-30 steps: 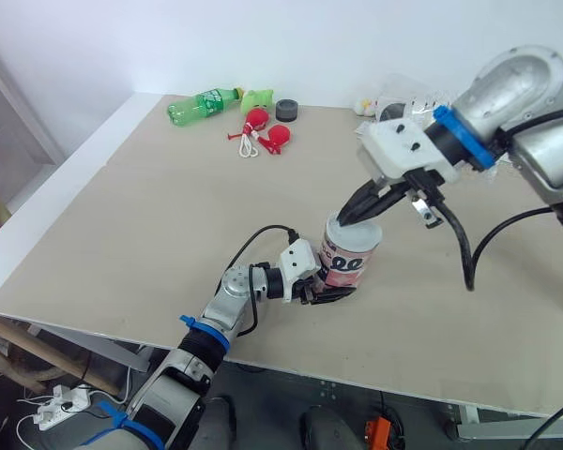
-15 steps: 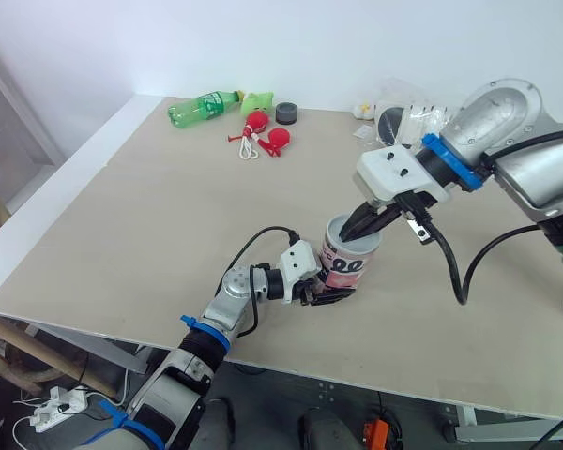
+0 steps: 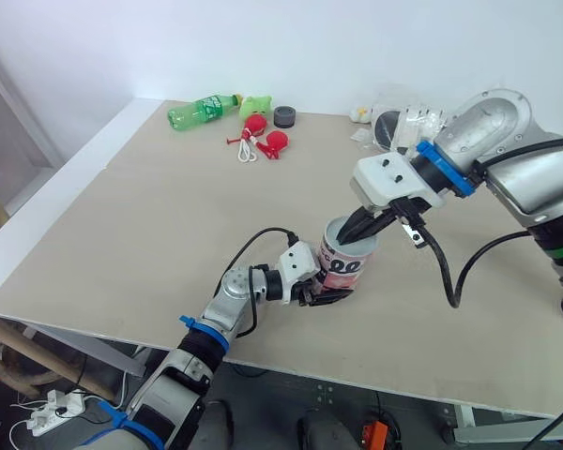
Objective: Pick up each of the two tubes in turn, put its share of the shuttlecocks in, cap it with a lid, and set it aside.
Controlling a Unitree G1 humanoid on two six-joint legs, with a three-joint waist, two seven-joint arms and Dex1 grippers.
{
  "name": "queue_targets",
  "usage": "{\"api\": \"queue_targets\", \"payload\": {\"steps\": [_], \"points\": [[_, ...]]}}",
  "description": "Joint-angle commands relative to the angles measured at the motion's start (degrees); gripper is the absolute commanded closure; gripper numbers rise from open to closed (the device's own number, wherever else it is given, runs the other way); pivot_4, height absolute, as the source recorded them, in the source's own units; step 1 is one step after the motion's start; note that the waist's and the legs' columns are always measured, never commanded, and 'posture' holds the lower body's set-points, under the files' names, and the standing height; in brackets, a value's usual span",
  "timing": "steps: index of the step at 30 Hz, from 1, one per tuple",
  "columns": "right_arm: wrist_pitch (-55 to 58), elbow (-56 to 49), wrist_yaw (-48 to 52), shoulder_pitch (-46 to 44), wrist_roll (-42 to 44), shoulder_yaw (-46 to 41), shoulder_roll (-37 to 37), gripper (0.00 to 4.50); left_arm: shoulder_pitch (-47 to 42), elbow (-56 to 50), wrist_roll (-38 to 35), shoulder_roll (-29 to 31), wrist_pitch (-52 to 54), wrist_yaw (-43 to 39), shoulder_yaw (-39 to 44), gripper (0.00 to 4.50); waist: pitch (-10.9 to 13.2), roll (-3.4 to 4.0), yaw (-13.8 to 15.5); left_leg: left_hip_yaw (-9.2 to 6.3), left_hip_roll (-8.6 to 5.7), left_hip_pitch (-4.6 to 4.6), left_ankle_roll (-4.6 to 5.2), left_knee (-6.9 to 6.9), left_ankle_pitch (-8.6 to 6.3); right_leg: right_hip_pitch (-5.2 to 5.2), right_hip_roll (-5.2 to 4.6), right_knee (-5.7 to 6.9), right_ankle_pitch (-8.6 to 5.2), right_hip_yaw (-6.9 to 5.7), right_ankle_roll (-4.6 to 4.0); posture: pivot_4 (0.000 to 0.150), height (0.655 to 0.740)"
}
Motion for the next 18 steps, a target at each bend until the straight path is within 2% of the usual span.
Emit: {"api": "queue_targets", "payload": {"steps": [1, 11, 18], "points": [[0.5, 1.2, 2.1, 0.9, -1.7, 0.9, -1.0, 4.45, 1.4, 1.3, 1.4, 0.5, 1.6, -0.5, -0.9, 1.46, 0.0, 0.0, 0.0, 0.01, 0.0, 0.0, 0.0, 0.0, 0.0, 0.0, 0.0, 0.0, 0.02, 0.0, -0.03, 0.15, 0.74], [-1.8, 2.6, 2.1, 3.1, -7.1, 0.4, -1.8, 4.45, 0.6, 2.3, 1.5, 0.0, 1.2, -1.1, -1.1, 1.46, 0.0, 0.0, 0.0, 0.01, -0.01, 0.0, 0.0, 0.0, 0.0, -0.01, -0.01, 0.0, -0.01, 0.0, 0.03, 0.15, 0.74], [0.0, 1.8, 2.1, 4.4, -6.3, -2.7, -2.0, 4.45, 0.7, 2.2, 1.5, 0.0, 1.3, -1.3, -1.1, 1.46, 0.0, -0.02, 0.0, 0.01, -0.01, 0.01, 0.0, 0.01, 0.0, -0.01, -0.01, 0.0, -0.06, 0.01, 0.14, 0.15, 0.74]]}}
